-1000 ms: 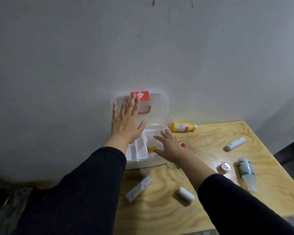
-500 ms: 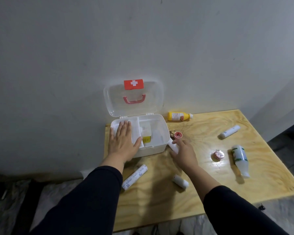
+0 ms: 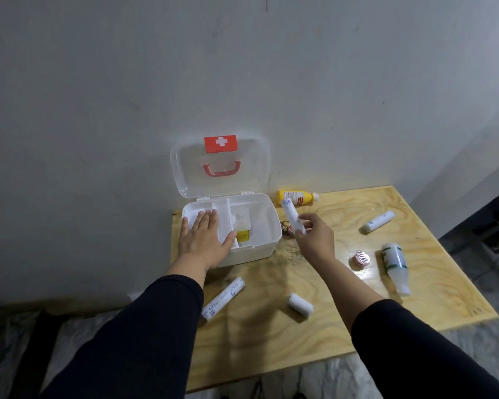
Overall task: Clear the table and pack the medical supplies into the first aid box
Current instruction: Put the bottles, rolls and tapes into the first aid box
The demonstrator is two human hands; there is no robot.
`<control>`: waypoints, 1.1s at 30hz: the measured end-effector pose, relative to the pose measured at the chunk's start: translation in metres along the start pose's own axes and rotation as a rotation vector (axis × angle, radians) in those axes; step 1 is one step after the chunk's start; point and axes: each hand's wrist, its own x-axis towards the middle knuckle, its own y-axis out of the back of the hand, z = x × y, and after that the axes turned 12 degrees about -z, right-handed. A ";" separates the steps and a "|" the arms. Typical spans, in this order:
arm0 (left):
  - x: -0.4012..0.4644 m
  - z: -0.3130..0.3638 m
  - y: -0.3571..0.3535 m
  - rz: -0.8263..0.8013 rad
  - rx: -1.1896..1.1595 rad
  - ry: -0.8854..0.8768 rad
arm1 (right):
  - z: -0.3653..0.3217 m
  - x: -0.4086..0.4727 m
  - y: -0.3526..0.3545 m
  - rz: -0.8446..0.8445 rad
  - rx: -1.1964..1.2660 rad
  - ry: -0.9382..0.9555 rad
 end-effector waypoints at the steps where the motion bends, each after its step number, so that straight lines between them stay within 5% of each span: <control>1: 0.000 0.000 0.000 -0.002 0.000 0.000 | 0.001 0.000 -0.003 -0.015 -0.024 -0.014; 9: 0.001 -0.001 -0.001 0.025 -0.001 0.001 | 0.031 -0.008 -0.028 -0.162 -0.152 -0.109; 18: 0.002 -0.002 -0.006 0.066 0.002 0.002 | 0.009 0.050 0.012 -0.038 -0.225 0.005; 33: 0.005 -0.003 -0.011 0.115 0.018 0.028 | 0.039 0.125 0.022 -0.118 -0.262 0.105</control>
